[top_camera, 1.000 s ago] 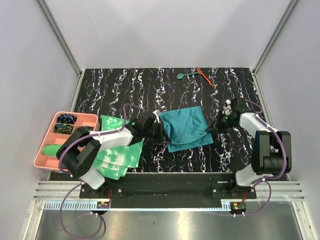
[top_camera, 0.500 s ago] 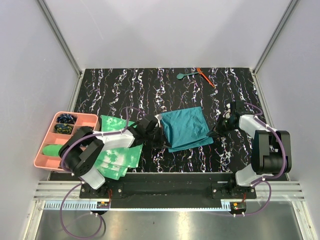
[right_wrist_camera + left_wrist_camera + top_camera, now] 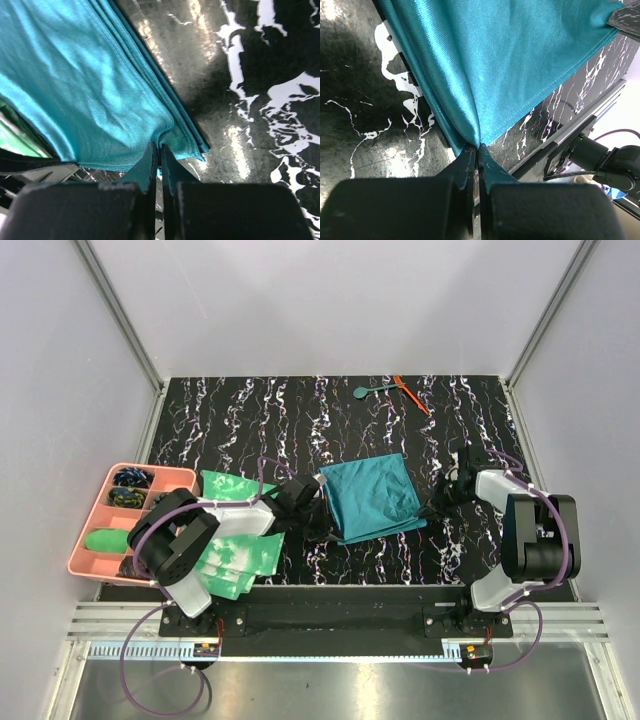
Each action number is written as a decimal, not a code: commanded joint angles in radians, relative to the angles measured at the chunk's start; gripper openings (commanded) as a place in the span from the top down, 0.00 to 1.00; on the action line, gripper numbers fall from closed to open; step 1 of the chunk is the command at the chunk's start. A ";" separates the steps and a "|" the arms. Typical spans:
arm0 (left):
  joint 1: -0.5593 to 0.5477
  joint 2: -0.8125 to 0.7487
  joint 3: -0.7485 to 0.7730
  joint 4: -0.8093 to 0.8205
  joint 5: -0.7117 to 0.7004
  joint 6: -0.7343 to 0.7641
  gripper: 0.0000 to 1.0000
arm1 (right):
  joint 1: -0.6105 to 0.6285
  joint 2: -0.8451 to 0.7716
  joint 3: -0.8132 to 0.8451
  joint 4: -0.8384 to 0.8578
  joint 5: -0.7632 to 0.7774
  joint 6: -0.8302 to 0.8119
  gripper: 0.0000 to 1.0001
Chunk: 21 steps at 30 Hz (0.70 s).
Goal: Fold the napkin into a case and place the utensils inside
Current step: Smooth out the square-folded napkin at the center of the board.
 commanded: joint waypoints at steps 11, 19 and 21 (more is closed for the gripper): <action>0.006 -0.145 0.004 -0.151 -0.036 0.072 0.54 | -0.010 -0.053 -0.010 0.017 0.078 0.040 0.55; 0.097 -0.212 0.087 -0.194 0.037 0.137 0.60 | -0.010 -0.114 0.046 -0.062 0.104 0.003 0.50; 0.109 -0.158 0.142 -0.150 0.091 0.123 0.67 | -0.010 -0.113 0.040 -0.064 0.090 -0.002 0.50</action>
